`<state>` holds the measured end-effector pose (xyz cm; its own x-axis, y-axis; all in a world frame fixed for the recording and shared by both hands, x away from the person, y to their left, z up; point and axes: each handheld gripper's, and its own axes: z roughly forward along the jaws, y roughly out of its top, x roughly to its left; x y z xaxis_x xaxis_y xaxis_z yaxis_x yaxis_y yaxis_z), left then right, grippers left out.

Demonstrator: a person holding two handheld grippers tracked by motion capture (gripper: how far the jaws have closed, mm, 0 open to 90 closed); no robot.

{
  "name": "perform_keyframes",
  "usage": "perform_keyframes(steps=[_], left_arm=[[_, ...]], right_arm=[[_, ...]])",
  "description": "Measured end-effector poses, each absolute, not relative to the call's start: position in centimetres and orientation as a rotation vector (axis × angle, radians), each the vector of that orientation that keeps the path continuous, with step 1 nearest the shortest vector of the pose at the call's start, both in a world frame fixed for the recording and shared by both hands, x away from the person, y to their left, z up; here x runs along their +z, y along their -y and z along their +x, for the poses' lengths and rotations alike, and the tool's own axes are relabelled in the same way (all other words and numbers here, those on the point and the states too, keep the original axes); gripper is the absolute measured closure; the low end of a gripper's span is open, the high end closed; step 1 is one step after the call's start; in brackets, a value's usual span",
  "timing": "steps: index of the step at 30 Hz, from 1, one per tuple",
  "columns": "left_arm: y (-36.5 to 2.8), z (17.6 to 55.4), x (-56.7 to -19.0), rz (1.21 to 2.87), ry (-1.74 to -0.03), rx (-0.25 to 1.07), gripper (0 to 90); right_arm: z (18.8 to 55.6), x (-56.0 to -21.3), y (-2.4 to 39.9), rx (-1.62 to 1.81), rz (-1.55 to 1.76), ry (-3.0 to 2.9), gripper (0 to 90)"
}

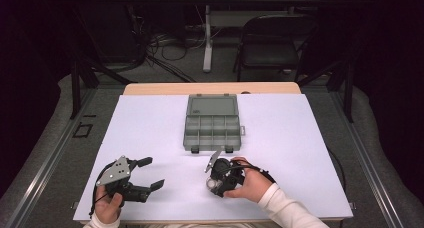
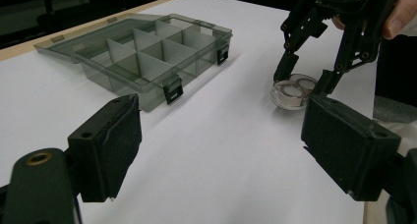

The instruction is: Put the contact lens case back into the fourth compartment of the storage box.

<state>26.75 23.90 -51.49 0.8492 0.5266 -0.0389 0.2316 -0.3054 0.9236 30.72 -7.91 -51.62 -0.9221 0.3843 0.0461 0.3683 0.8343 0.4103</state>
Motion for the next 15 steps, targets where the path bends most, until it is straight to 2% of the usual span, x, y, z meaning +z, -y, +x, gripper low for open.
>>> perform_keyframes(steps=[15], left_arm=[[-23.9, 26.8, -51.5, 1.895, -0.569, 0.326, 16.0]], right_arm=[[31.3, -50.5, 8.6, 0.824, 0.729, -2.855, 48.7]])
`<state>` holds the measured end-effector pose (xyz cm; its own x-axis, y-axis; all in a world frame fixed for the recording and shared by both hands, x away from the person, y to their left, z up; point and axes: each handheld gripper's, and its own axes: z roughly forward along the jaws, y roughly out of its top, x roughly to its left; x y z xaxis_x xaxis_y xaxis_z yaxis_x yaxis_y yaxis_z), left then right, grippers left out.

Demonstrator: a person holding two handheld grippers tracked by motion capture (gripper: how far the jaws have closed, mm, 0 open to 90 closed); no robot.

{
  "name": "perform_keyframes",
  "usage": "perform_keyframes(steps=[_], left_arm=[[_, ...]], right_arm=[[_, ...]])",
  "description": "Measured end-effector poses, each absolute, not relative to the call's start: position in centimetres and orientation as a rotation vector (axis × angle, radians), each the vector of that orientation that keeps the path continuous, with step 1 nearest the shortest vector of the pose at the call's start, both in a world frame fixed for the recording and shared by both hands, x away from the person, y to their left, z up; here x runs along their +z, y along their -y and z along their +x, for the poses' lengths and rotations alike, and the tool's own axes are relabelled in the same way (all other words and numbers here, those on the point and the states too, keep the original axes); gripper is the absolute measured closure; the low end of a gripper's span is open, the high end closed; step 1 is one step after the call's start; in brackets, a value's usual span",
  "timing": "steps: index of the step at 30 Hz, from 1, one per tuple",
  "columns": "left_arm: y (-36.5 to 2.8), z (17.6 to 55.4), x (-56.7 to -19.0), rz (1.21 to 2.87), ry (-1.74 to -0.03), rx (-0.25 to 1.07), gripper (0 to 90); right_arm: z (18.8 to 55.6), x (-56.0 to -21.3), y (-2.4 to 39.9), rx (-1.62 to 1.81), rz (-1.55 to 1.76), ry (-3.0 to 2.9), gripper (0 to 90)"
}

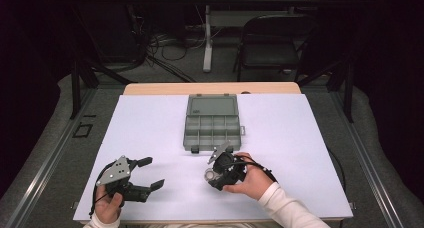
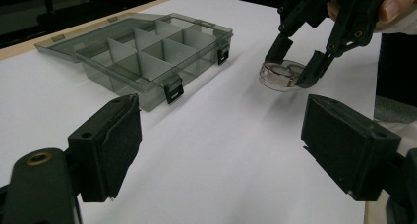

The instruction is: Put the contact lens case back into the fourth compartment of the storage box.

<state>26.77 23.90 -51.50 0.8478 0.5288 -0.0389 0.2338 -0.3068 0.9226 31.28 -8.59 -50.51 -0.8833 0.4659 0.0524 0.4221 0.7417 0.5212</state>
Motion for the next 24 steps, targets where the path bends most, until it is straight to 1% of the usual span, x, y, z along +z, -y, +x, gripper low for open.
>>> perform_keyframes(steps=[14, 24], left_arm=[[-23.9, 26.8, -51.5, 1.894, -0.568, 0.324, 16.0], [-23.9, 26.8, -51.5, 1.894, -0.567, 0.324, 16.0]], right_arm=[[32.2, -49.2, 9.5, 1.013, 0.814, -2.680, 48.7], [32.8, -48.6, 10.0, 1.062, 0.890, -2.638, 48.7]])
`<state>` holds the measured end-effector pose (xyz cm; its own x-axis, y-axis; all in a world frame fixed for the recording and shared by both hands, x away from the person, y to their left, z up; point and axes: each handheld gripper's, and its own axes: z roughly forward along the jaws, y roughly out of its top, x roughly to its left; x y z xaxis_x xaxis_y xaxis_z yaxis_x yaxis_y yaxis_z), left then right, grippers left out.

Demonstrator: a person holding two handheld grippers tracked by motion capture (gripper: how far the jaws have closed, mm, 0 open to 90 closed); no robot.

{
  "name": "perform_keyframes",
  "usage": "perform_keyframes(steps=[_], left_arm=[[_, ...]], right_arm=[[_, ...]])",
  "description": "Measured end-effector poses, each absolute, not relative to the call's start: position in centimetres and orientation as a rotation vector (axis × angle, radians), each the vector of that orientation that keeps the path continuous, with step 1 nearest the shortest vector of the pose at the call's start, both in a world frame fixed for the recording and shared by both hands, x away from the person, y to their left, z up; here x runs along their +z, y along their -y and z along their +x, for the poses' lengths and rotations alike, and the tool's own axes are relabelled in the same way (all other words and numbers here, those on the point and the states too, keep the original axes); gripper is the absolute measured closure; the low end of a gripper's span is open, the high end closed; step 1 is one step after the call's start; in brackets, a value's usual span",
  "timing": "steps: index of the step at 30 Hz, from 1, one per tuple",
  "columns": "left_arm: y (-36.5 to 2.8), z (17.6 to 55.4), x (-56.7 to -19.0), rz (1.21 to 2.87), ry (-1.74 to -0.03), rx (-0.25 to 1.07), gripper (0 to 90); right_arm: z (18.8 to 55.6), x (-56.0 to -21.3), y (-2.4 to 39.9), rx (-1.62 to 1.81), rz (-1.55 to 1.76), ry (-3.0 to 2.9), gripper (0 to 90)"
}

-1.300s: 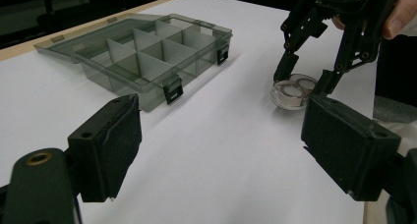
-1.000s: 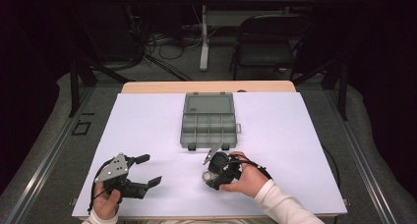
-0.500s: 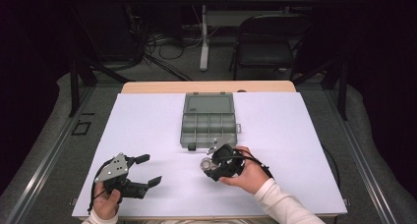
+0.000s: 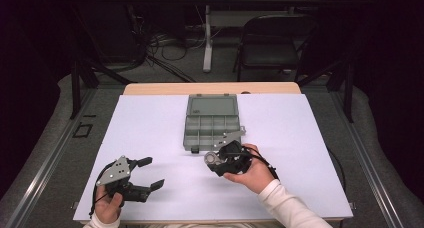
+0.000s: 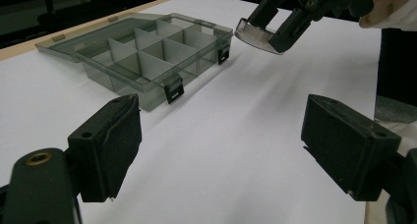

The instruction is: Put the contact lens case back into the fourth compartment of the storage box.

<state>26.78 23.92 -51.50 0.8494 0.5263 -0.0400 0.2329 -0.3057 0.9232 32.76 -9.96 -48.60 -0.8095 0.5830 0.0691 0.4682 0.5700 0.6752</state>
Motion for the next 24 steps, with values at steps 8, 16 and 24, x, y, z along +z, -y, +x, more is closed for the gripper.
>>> perform_keyframes(steps=[8, 16, 24], left_arm=[[-23.9, 26.8, -51.5, 1.895, -0.567, 0.323, 16.0], [-23.9, 26.8, -51.5, 1.896, -0.567, 0.323, 16.0], [-23.9, 26.8, -51.5, 1.897, -0.567, 0.323, 16.0]], right_arm=[[34.3, -47.5, 10.9, 1.108, 0.977, -2.601, 48.7], [36.3, -46.7, 11.9, 1.117, 1.069, -2.563, 48.7], [38.1, -46.3, 12.9, 1.112, 1.152, -2.533, 48.7]])
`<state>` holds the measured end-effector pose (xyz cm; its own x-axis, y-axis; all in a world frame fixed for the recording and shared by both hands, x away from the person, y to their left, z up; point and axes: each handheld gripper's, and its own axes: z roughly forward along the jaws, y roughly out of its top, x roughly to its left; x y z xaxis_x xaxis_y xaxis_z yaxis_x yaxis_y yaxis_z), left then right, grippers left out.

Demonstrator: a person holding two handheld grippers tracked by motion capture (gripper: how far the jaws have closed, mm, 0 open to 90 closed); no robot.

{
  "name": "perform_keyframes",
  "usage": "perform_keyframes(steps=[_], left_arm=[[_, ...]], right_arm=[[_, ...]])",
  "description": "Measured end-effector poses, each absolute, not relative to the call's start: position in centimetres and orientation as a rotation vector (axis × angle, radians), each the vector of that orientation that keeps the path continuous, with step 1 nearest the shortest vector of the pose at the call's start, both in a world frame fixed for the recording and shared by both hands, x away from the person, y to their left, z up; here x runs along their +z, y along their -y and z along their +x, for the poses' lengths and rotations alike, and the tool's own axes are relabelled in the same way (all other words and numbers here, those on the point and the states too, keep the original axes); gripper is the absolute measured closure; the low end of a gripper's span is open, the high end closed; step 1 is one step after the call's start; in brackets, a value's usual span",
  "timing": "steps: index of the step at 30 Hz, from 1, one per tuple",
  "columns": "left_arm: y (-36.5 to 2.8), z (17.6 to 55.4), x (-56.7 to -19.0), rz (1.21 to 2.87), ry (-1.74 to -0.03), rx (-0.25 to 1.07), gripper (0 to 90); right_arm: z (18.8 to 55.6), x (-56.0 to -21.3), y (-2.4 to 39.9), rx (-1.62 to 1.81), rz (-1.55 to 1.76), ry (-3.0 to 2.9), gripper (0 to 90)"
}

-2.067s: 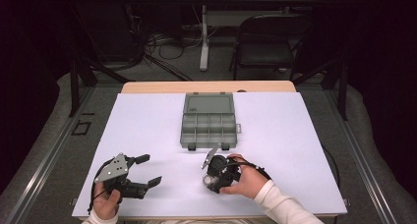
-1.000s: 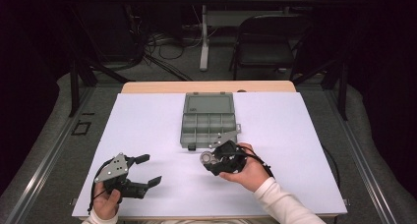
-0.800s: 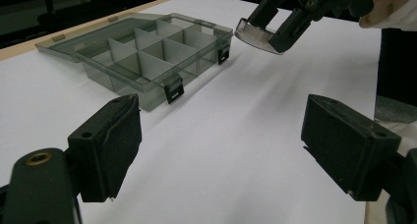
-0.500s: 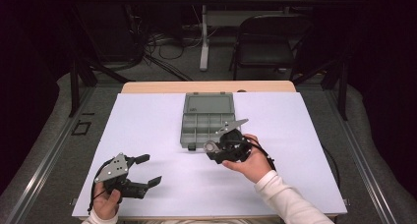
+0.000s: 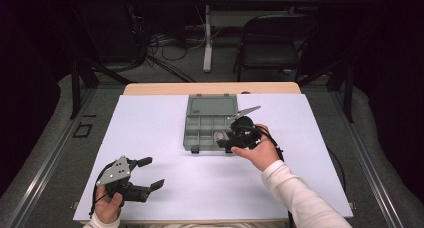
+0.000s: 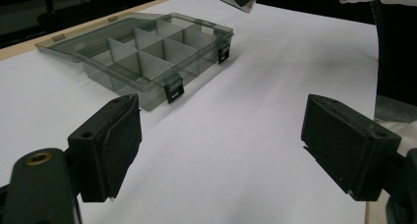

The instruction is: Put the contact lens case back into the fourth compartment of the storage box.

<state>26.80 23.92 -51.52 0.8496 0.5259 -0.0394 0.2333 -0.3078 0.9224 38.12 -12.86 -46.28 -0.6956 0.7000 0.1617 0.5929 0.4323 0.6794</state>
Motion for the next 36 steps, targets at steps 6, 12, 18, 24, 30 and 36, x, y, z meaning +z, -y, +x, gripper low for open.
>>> perform_keyframes(steps=[6, 12, 18, 24, 30, 36], left_arm=[[-23.9, 26.8, -51.5, 1.896, -0.567, 0.324, 16.0], [-23.9, 26.8, -51.5, 1.896, -0.567, 0.324, 16.0], [-23.9, 26.8, -51.5, 1.896, -0.567, 0.324, 16.0], [-23.9, 26.8, -51.5, 1.893, -0.567, 0.324, 16.0], [-23.9, 26.8, -51.5, 1.895, -0.569, 0.324, 16.0], [-23.9, 26.9, -51.5, 1.893, -0.569, 0.326, 16.0]], right_arm=[[39.2, -46.0, 13.5, 1.094, 1.200, -2.513, 48.7], [40.5, -45.7, 14.1, 1.085, 1.244, -2.480, 48.7], [41.4, -45.4, 14.5, 1.074, 1.265, -2.456, 48.7], [42.1, -45.4, 14.6, 1.055, 1.288, -2.447, 48.7], [42.6, -45.3, 14.8, 1.046, 1.300, -2.438, 48.7], [43.2, -45.3, 15.0, 1.040, 1.316, -2.425, 48.7]])
